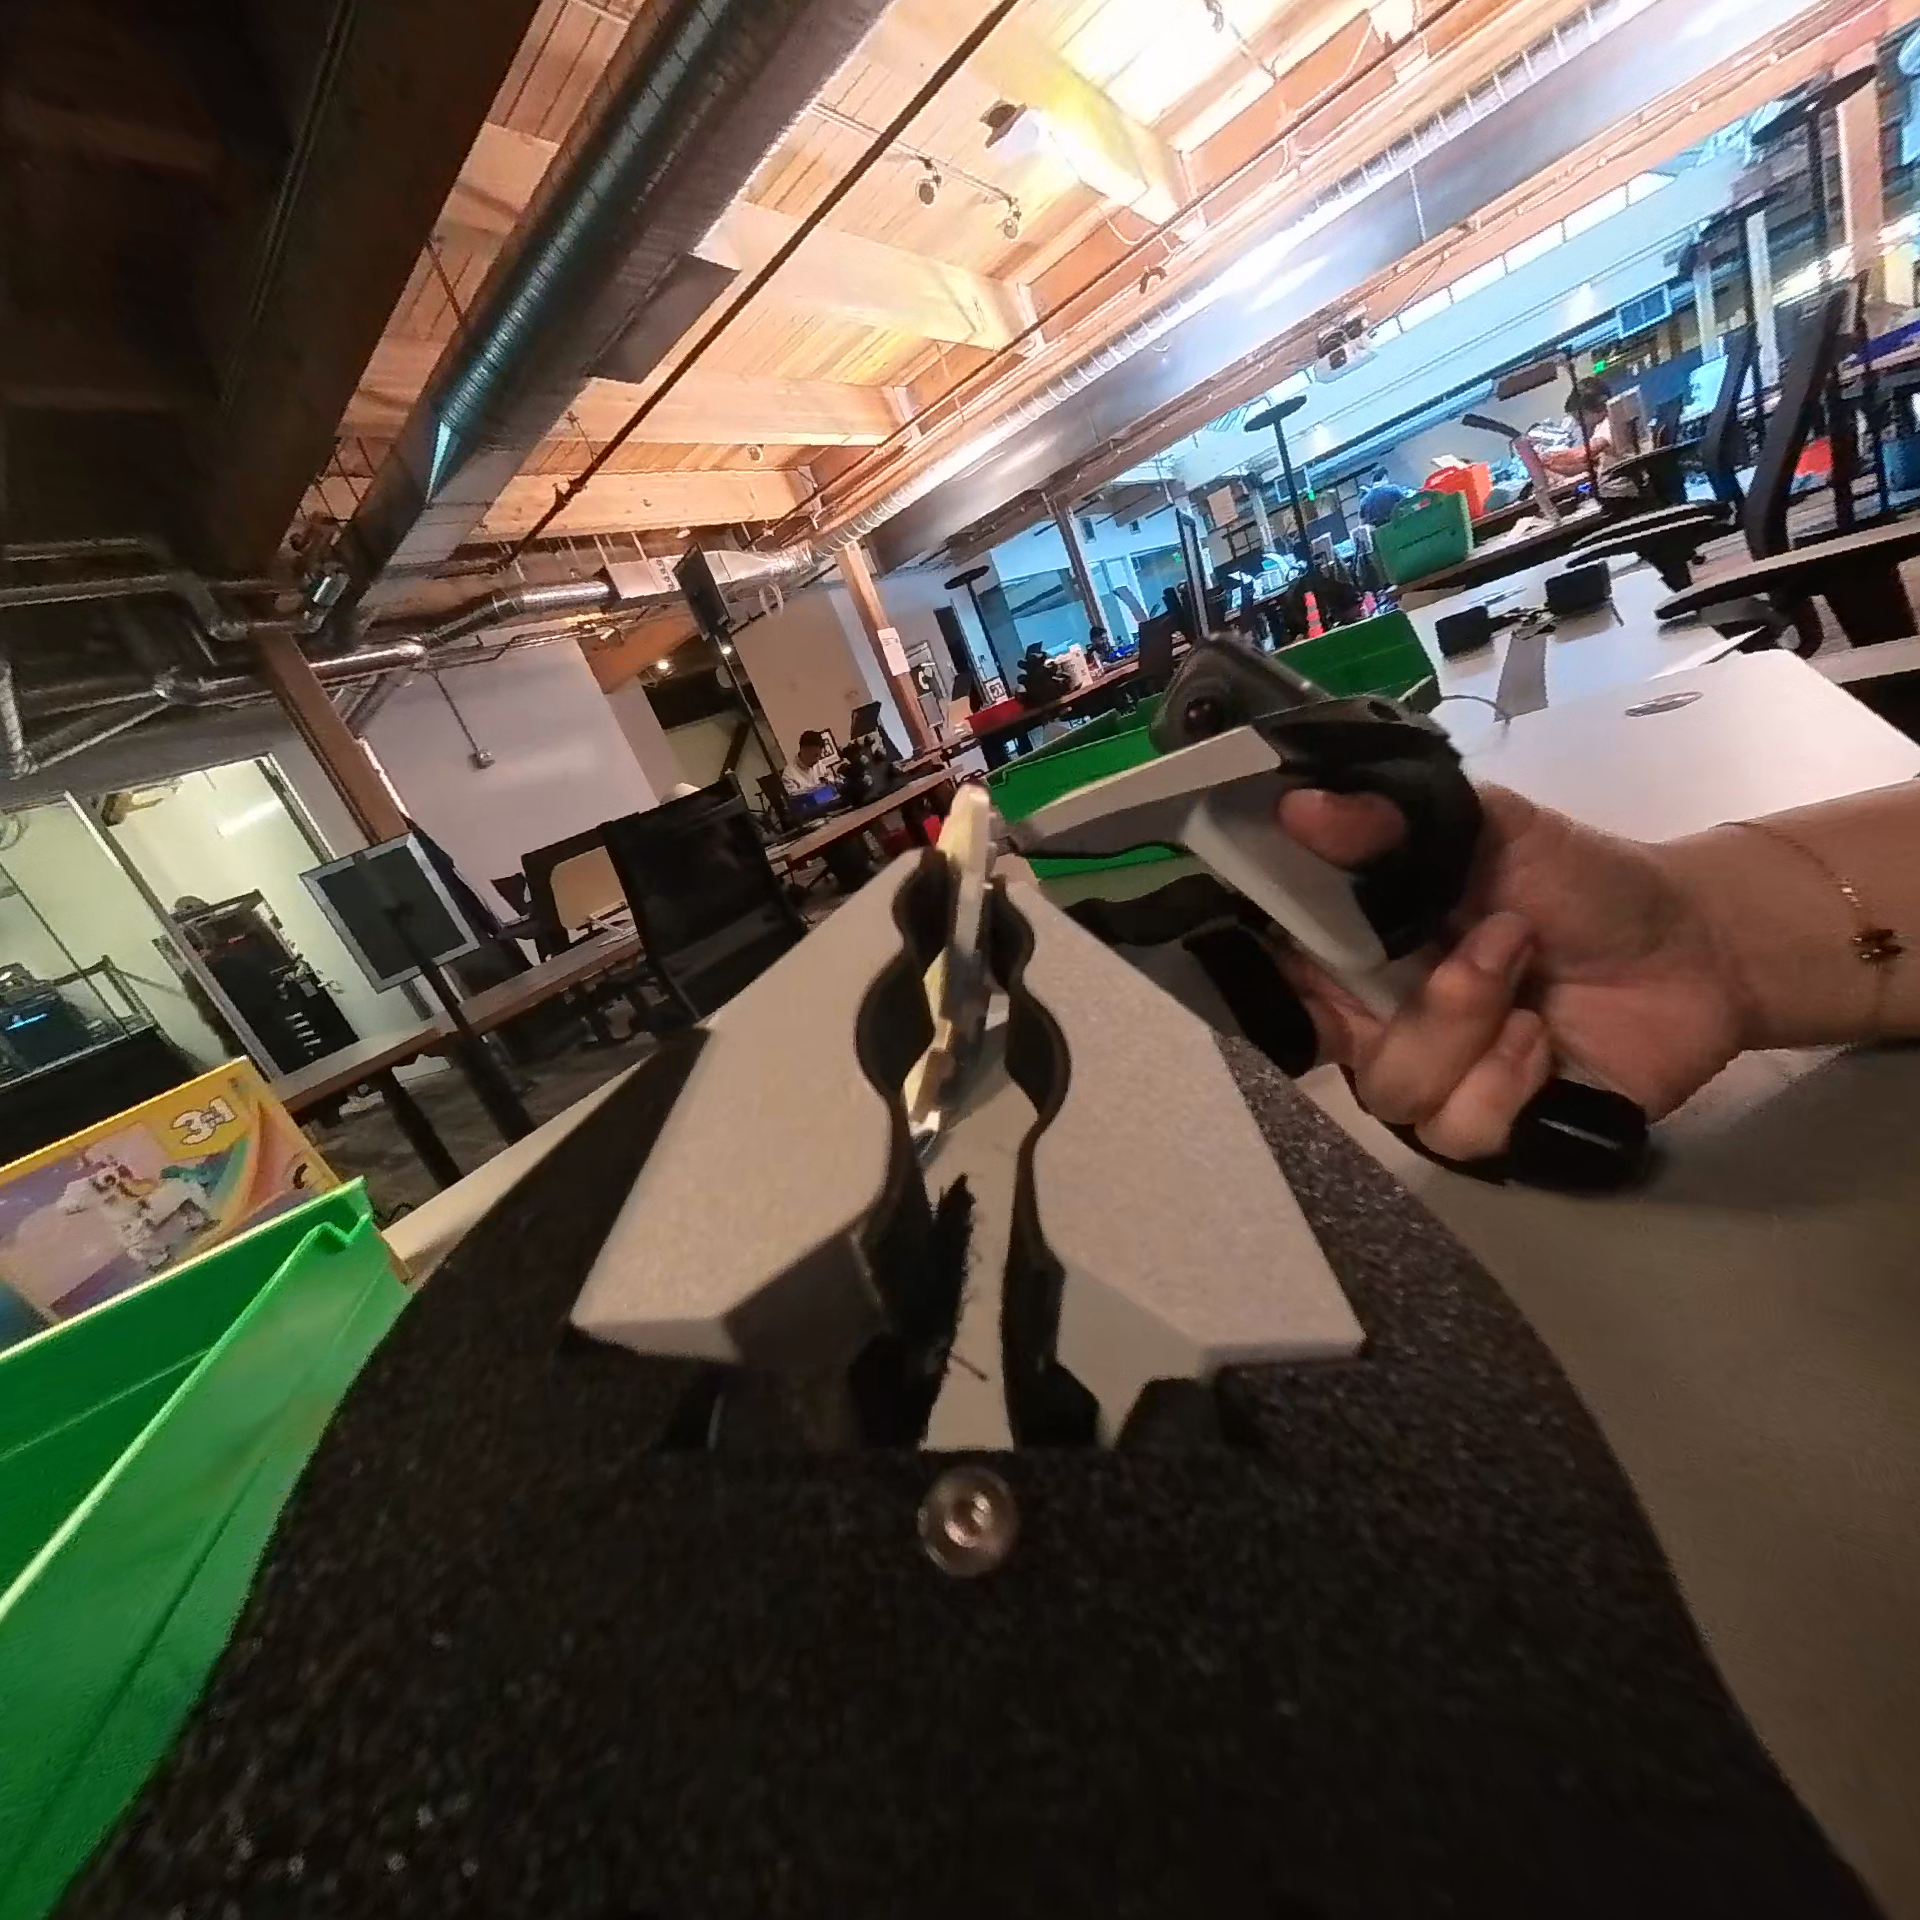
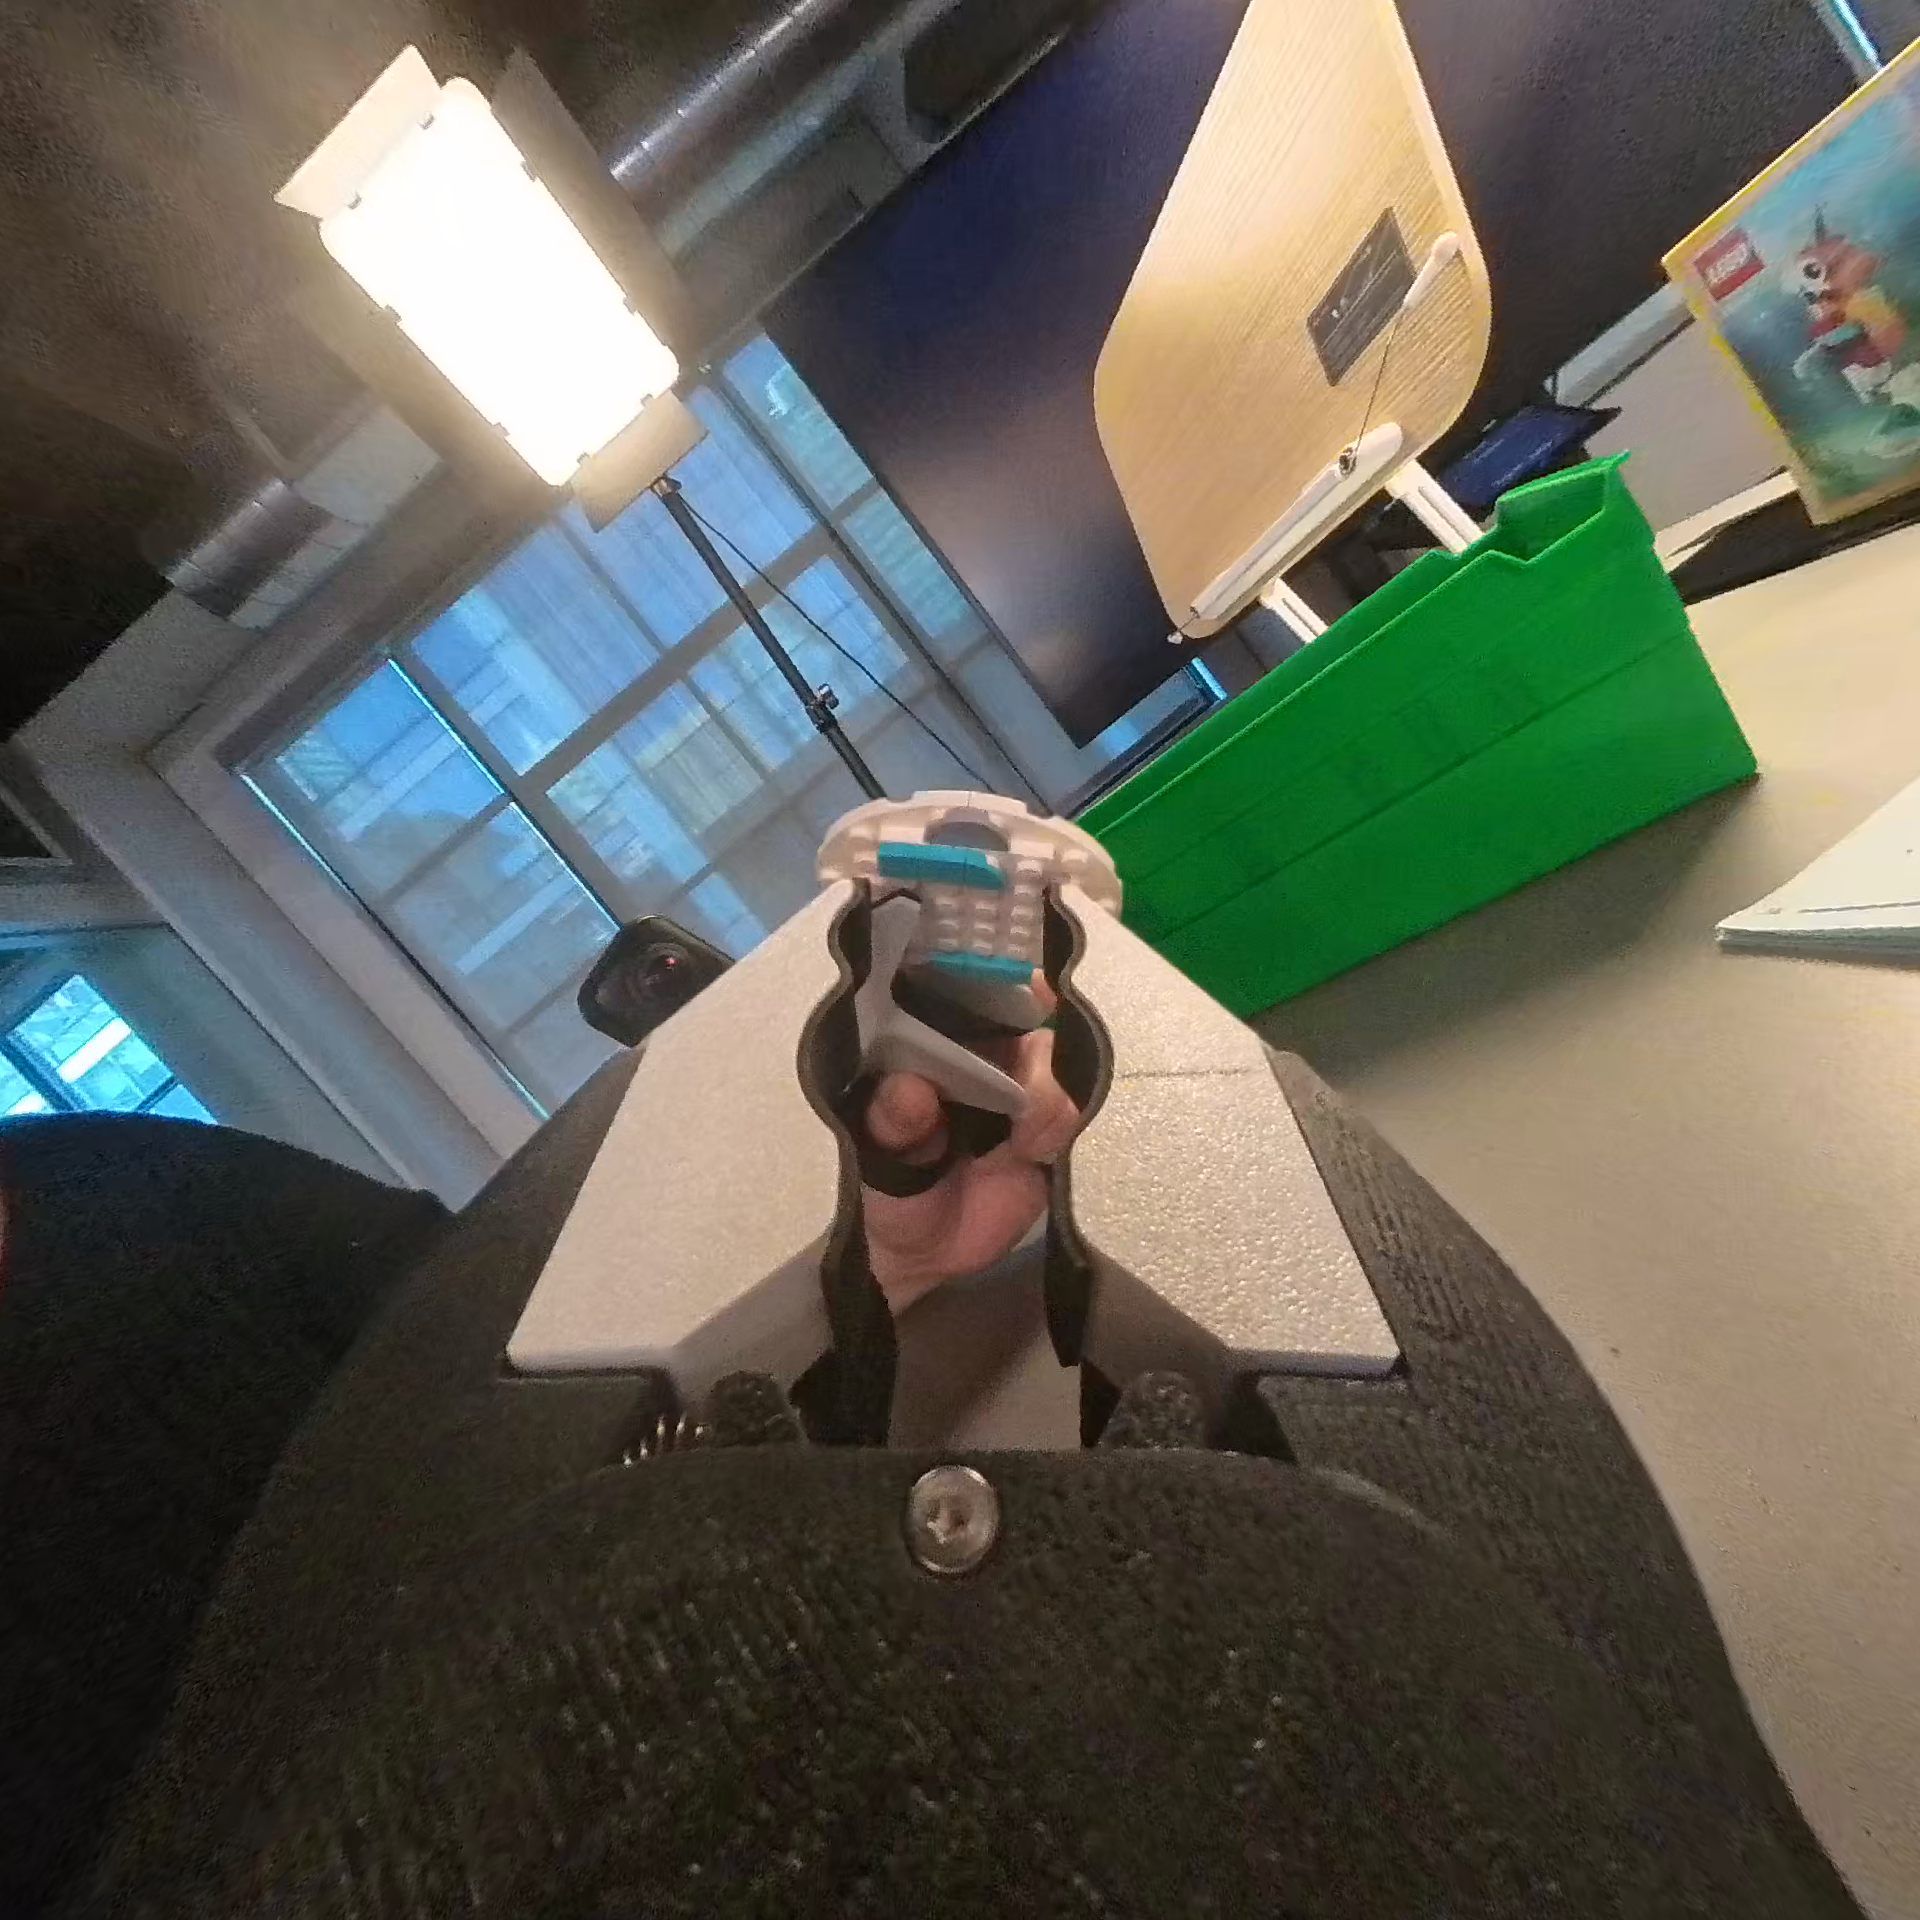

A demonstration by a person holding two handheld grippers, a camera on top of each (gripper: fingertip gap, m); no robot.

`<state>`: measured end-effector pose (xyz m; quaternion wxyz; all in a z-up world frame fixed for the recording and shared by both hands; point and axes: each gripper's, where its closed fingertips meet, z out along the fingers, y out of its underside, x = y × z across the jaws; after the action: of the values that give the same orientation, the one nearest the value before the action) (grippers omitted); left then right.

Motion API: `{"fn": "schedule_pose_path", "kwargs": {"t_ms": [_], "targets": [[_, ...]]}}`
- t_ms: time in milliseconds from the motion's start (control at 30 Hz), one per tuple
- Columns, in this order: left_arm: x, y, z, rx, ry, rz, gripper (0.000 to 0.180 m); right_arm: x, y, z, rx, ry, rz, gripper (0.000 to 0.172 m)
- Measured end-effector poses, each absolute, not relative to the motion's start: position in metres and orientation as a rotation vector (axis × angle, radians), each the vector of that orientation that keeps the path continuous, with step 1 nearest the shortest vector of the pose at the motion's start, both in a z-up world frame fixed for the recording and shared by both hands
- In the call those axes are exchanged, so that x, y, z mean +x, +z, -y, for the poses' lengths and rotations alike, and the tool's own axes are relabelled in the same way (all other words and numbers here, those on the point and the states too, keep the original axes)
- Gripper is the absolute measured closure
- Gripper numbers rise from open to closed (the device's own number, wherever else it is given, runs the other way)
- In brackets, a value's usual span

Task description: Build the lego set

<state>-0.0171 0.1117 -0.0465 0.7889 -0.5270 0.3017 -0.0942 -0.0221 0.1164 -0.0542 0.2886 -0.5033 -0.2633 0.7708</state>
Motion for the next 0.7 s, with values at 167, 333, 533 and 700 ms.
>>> {"fn": "schedule_pose_path", "kwargs": {"t_ms": [167, 333, 533, 700], "targets": [[-0.015, -0.046, -0.108, -1.112, -0.188, -0.690, 0.177, -0.022, -0.054, -0.113, -1.342, 2.136, 0.691, 0.134], [-0.012, -0.046, -0.105, -1.100, -0.164, -0.717, 0.176, -0.021, -0.054, -0.114, -1.346, 2.166, 0.679, 0.134], [-0.011, -0.049, -0.103, -1.106, -0.178, -0.755, 0.177, -0.021, -0.055, -0.112, -1.340, 2.165, 0.689, 0.134], [-0.010, -0.047, -0.100, -1.087, -0.159, -0.770, 0.177, -0.020, -0.053, -0.109, -1.310, 2.172, 0.699, 0.134]]}}
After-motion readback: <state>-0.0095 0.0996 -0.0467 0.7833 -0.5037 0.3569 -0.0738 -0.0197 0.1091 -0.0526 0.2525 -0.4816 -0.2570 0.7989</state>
